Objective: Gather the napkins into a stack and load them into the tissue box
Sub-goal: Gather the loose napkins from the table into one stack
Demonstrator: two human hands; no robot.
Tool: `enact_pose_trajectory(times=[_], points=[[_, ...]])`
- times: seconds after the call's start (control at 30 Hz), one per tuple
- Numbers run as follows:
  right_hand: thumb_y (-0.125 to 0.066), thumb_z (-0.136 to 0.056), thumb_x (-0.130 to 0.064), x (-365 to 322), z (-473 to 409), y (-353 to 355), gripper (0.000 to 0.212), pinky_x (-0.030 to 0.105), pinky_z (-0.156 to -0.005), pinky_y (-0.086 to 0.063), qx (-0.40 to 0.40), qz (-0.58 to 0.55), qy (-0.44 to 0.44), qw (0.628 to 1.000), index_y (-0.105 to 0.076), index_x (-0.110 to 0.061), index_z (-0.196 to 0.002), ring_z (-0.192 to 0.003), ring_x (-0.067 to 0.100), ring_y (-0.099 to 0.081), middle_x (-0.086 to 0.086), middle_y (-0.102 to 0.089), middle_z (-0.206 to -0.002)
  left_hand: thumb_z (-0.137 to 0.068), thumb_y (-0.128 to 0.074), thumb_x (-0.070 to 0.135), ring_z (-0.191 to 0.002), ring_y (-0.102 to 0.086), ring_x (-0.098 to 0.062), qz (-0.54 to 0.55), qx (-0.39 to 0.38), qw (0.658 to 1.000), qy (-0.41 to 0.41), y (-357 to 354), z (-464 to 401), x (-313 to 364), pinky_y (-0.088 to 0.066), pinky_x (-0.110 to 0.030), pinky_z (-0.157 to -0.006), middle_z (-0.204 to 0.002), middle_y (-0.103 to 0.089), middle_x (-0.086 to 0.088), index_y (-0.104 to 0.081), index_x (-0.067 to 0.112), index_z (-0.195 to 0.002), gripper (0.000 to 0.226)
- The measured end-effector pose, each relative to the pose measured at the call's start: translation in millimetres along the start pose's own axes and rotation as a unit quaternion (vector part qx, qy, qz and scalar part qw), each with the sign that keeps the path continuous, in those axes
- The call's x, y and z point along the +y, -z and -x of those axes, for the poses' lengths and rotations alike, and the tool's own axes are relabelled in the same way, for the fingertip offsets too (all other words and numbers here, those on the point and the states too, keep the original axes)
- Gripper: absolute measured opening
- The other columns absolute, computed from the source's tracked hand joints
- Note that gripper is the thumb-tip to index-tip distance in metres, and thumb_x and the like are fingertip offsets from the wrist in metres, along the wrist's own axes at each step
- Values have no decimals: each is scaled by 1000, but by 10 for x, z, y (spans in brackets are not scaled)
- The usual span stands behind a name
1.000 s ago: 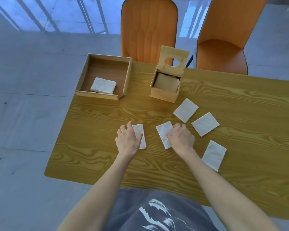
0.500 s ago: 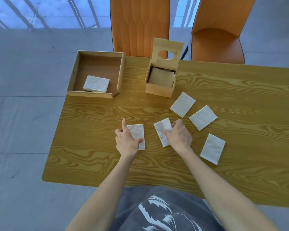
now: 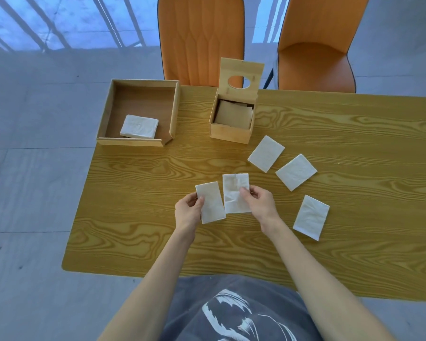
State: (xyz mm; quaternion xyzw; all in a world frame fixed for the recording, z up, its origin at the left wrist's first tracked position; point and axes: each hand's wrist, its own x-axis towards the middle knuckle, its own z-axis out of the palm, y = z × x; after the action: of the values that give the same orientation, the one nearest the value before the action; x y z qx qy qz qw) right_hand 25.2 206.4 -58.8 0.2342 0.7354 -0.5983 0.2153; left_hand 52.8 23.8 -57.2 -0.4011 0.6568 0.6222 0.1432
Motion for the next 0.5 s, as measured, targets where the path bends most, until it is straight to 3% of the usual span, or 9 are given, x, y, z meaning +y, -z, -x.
enact_pose_trajectory(times=[0.1, 0.2, 0.3, 0.43, 0.5], points=[[-65, -95, -21, 7, 44, -114, 6, 36, -84, -58, -59, -68, -29, 996, -70, -19, -97, -92, 16, -69, 3, -74, -100, -98, -57, 14, -82, -68, -15, 41, -30, 998, 30, -44, 15, 10, -59, -44, -84, -92, -70, 1, -62, 14, -111, 13], [-65, -95, -20, 53, 64, -220, 7, 39, -84, -59, -83, -72, -39, 993, -70, -17, -99, -89, 17, -70, 3, -74, -98, -99, -57, 19, -81, -70, -15, 57, -50, 996, 43, -53, 50, -1, -59, -30, -67, -94, -73, -3, -64, 13, -113, 17], [-64, -95, -18, 131, 50, -285, 12, 32, -79, -58, -85, -35, -26, 995, -70, -10, -103, -86, 15, -69, 3, -74, -96, -98, -57, 22, -90, -72, -21, 72, -64, 994, 55, -60, 62, -6, -59, -34, -72, -101, -74, -8, -65, 13, -116, 22], [-67, -92, -25, 212, 40, -323, 14, 42, -83, -59, -48, 22, -6, 999, -74, -14, -98, -91, 23, -72, 3, -76, -94, -99, -56, 22, -96, -70, -25, 93, -78, 991, 63, -93, 82, 2, -59, -38, -75, -103, -73, -10, -67, 14, -111, 18], [-68, -91, -28, 217, 49, -312, 18, 39, -80, -59, -29, 58, 9, 998, -74, -15, -101, -90, 20, -72, 0, -76, -93, -99, -56, 23, -97, -70, -26, 99, -88, 989, 69, -110, 96, 16, -58, -37, -73, -103, -73, -9, -68, 16, -105, 16]])
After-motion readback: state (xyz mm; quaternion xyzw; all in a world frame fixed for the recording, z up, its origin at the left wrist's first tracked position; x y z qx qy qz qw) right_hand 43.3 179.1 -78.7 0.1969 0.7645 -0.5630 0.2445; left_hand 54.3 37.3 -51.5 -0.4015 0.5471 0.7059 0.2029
